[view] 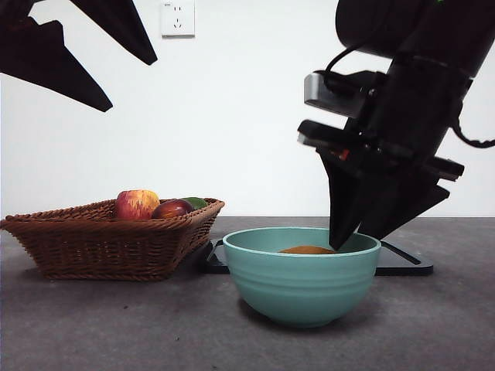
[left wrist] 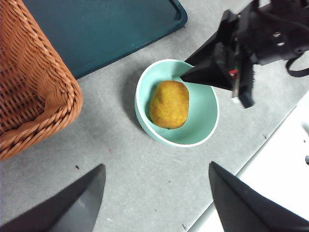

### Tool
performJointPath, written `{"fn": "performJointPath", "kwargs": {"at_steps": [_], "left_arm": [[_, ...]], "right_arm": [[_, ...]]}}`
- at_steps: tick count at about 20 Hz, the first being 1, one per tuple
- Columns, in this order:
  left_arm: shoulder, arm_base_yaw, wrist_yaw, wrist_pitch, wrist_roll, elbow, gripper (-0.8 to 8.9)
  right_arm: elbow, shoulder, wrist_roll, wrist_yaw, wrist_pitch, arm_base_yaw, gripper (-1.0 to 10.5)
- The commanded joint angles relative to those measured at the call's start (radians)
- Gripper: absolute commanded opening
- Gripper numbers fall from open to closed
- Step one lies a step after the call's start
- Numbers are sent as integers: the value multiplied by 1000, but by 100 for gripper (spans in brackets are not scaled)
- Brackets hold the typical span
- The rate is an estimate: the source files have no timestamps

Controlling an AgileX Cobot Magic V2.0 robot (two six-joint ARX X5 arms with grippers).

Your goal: Pick up the wifruite, put it on the bowl, pick up the plate, put it on desk

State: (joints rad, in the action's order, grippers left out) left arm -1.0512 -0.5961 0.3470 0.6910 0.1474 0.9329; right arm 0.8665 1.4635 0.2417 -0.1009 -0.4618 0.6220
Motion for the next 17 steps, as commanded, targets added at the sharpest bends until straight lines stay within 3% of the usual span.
{"fn": "performJointPath", "kwargs": {"at_steps": [1,4,11,17], "left_arm": [[-4,-6,6,-6,-4,10,344],[-4,-6,6,-6,-4,10,344],[-4,-6,6,-6,-4,10,344],[-4,-6,6,-6,-5,10,344]], "right_arm": [[3,35,13,5,12,11,125],[3,40,13,4,21,12,19],[45,18,13,-3,17,17,13],[159,23,5,-3,-10,-79,12]]}}
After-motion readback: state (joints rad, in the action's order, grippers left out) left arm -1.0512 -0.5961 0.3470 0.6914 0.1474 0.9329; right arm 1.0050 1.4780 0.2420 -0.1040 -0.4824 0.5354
